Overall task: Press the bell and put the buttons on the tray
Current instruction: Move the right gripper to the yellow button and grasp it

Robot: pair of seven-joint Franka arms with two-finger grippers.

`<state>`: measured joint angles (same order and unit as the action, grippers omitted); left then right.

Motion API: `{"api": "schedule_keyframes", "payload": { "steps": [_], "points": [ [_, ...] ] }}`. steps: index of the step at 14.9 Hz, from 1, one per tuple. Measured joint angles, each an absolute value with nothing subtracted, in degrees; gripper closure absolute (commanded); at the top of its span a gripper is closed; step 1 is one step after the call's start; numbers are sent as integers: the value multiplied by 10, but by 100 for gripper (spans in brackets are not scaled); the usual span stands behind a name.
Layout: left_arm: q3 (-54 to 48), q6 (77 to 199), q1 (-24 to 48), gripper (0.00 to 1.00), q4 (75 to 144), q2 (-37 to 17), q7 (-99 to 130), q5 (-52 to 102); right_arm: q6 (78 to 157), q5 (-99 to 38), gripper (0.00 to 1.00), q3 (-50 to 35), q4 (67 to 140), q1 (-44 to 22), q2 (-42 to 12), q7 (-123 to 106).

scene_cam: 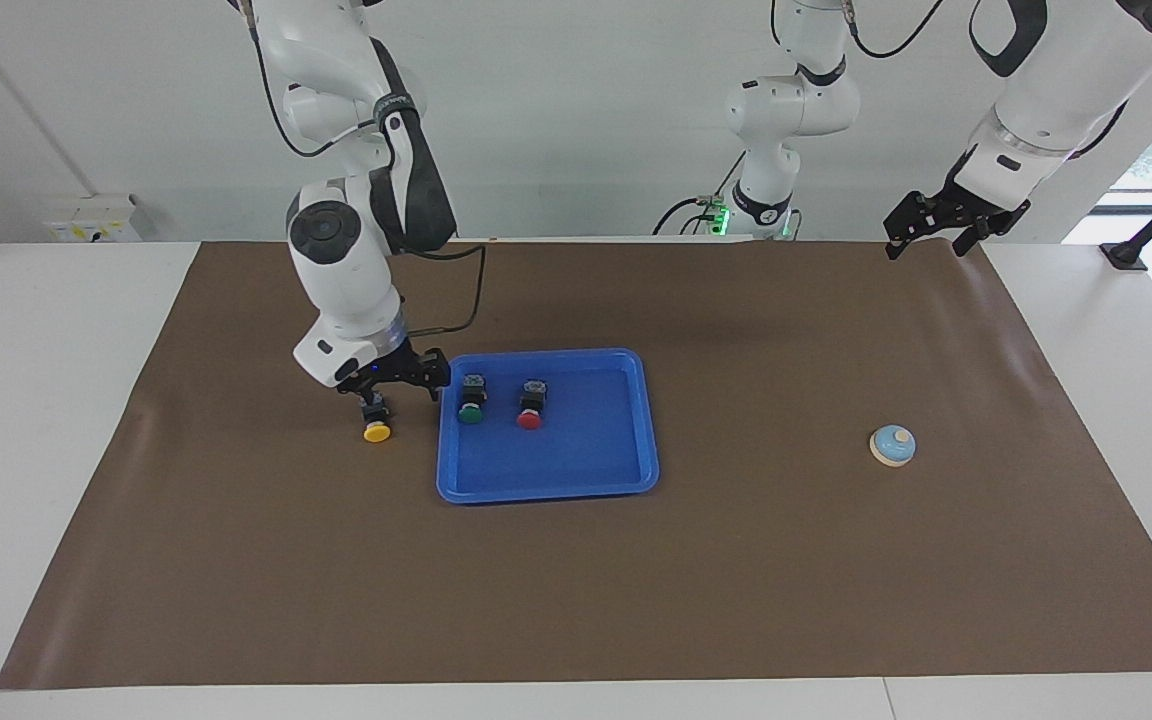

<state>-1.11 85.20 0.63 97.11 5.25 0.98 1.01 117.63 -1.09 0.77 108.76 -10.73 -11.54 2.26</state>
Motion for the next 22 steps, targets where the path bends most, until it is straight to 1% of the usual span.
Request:
{"api": "schedule_keyframes", "payload": {
  "steps": [3,7,12,15,17,20,22],
  "points": [
    [-11,852,6,0,971,52,10,10,1190,-11,0,8,1116,-67,-114,-44],
    [-11,852,6,0,971,52,10,10,1298,-11,0,8,1202,-55,-102,-50],
    [-11,852,6,0,971,52,10,10,1318,-11,0,6,1243,-56,-89,-50],
    [-11,852,6,0,971,52,10,10,1356,-11,0,6,1268,-56,-88,-50],
    [-11,852,6,0,971,52,10,10,1363,-11,0,5,1278,-56,-88,-50],
    [-11,852,6,0,971,52,10,10,1364,-11,5,4,1286,-57,-88,-50],
    [-11,852,6,0,971,52,10,10,1374,-11,18,3,1293,-57,-88,-50]
  ]
}}
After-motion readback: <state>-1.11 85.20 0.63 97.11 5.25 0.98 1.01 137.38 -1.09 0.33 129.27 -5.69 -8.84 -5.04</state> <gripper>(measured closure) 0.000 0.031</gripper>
